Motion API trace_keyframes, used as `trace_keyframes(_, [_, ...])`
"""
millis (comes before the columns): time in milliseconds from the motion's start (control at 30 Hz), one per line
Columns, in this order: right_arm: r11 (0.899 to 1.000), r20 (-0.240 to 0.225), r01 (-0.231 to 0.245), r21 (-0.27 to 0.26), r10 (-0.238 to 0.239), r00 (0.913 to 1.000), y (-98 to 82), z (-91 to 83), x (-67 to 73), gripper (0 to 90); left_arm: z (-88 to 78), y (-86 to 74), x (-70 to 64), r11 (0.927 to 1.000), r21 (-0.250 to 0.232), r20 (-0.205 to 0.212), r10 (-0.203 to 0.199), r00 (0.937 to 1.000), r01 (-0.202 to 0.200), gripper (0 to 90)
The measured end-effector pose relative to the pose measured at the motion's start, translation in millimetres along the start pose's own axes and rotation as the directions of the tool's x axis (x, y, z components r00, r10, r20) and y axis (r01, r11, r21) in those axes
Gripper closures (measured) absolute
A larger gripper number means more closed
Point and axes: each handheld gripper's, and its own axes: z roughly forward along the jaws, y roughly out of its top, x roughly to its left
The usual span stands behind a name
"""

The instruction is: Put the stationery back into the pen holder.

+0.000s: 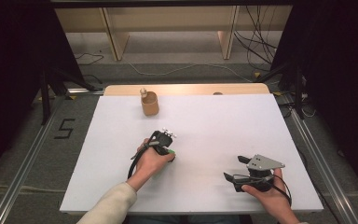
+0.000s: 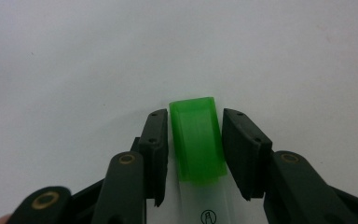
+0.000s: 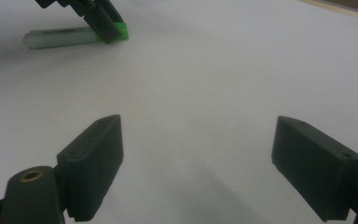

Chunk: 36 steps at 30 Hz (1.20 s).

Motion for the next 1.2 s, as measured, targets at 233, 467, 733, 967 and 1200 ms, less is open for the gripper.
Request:
trace_keyframes(233, [1.0,-0.002,0.0,-0.002,0.0,1.0,-0.1,0.3,-0.1,17.4,0.3,-0.4,-1.8,1.0,-0.003,-0.012,-0.004,0.9999,0.004,63.1])
trace_keyframes(467, [1.0,-0.002,0.0,-0.001,0.0,1.0,-0.1,0.5,0.0,17.4,-0.2,-0.5,-4.0,1.0,0.0,-0.025,-0.003,0.9997,0.003,65.8])
trace_keyframes(733, [1.0,-0.002,0.0,-0.001,0.0,1.0,-0.1,0.5,0.1,17.4,-0.1,-1.0,-5.8,0.9999,-0.007,-0.031,-0.014,0.9994,0.014,66.9])
trace_keyframes(967, [1.0,-0.003,-0.001,-0.002,0.001,1.0,0.0,0.1,0.0,17.4,-0.6,-2.1,-5.3,0.9997,-0.013,-0.03,-0.02,0.9994,0.02,67.0])
trace_keyframes(1200, [1.0,-0.001,0.0,-0.002,0.0,1.0,0.2,-0.5,-0.1,17.4,-4.2,-2.8,-4.0,0.9978,-0.057,-0.022,-0.034,0.9992,0.033,67.0])
